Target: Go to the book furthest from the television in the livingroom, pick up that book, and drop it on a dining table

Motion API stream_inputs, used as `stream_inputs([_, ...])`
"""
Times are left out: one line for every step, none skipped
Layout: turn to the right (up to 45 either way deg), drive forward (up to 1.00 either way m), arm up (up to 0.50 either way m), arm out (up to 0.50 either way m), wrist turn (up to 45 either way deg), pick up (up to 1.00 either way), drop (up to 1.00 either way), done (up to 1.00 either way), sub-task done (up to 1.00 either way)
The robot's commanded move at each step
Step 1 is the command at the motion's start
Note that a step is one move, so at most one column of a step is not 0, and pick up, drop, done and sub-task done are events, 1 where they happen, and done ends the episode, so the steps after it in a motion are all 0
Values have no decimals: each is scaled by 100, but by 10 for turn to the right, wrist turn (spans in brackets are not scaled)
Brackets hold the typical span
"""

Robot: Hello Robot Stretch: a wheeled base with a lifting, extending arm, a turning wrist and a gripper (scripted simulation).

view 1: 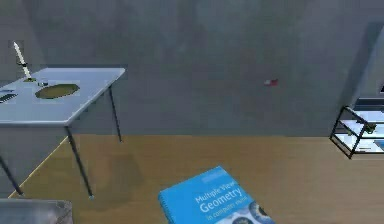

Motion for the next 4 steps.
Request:
stream_inputs([0,100,0,0,0,0,0,0,0])
stream_inputs([-60,0,0,0,0,0,0,0,0])
stream_inputs([0,45,0,0,0,0,0,0,0])
stream_inputs([-450,0,0,0,0,0,0,0,0])
